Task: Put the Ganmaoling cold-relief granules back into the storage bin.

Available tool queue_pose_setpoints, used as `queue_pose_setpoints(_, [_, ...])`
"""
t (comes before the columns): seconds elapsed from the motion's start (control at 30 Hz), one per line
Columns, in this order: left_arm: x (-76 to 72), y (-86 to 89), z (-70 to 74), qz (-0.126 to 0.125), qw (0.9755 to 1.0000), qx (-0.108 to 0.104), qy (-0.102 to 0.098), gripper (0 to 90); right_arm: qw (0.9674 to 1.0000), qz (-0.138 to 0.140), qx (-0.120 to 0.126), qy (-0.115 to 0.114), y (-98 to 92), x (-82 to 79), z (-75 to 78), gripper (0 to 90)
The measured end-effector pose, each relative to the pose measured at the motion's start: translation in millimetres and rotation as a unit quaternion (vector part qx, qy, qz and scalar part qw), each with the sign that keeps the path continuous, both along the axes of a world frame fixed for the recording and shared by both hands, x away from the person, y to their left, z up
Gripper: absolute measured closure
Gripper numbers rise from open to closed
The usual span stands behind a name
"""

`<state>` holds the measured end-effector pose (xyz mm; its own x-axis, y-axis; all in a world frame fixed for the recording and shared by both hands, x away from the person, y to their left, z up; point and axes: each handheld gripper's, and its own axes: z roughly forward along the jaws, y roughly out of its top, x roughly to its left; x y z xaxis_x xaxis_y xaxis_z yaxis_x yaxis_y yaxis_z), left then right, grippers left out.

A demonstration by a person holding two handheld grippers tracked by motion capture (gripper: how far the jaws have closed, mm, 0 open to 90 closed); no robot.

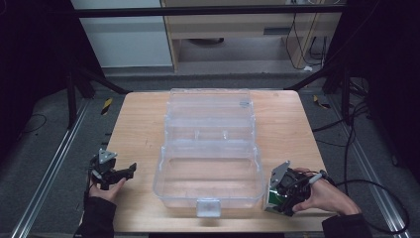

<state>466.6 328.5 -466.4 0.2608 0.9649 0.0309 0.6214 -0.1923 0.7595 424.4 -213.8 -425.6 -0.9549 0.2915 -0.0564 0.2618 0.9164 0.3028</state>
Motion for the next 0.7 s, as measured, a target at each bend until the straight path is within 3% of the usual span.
queue_pose_setpoints(0.33, [-0.1,-0.4,0.0,0.0,1.0,0.0,0.001,16.9,0.9998,0.007,0.005,-0.015,-8.0,-6.5,21.4,16.2])
queue_pose_setpoints(0.7, [-0.1,-0.6,0.1,-0.001,1.0,0.0,0.001,16.9,0.9995,0.009,0.014,-0.026,-14.4,-16.6,56.2,16.2])
